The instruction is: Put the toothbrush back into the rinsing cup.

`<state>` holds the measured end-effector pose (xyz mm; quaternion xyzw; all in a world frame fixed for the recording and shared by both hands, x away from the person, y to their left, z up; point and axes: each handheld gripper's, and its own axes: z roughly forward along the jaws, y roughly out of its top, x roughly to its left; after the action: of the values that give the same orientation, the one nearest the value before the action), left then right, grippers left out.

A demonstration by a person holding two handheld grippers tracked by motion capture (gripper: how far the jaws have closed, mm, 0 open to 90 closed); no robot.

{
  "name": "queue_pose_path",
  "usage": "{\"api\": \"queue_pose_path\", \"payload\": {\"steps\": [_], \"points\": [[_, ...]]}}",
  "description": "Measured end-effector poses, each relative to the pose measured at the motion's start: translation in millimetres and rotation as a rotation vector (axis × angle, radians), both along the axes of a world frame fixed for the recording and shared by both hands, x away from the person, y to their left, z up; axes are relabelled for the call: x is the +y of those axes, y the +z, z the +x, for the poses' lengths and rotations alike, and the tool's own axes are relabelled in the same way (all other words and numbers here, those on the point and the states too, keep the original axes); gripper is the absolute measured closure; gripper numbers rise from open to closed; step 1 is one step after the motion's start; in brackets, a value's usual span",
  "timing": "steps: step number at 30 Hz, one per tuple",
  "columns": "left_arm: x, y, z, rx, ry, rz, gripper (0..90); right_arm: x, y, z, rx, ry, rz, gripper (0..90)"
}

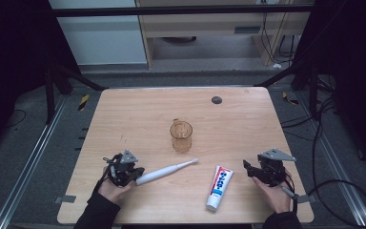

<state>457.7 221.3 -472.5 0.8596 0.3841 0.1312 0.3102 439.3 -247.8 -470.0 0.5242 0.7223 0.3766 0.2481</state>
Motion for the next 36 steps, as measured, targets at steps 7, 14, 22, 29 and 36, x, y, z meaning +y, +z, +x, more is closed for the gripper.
{"api": "queue_pose_path", "payload": {"steps": [7,14,22,29,36], "points": [[-1.1,0.0,-3.8,0.004,-0.010,-0.003,89.9,0.2,-0.1,0.1,0.000,0.000,-0.002,37.5],[-1.4,0.5,-7.7,0.004,-0.017,-0.006,89.9,0.2,-0.1,0.0,0.001,0.000,-0.003,37.5],[-3.8,0.5,-12.3,0.006,-0.031,-0.006,89.9,0.1,-0.1,0.1,0.001,0.000,-0.003,37.5],[-5.2,0.7,-14.7,0.007,-0.038,-0.007,89.9,-0.2,-0.1,0.0,0.002,0.001,-0.002,37.5],[-5.7,0.4,-16.4,0.010,-0.034,-0.008,89.8,0.3,0.4,-0.2,0.000,-0.001,-0.005,37.5]]}}
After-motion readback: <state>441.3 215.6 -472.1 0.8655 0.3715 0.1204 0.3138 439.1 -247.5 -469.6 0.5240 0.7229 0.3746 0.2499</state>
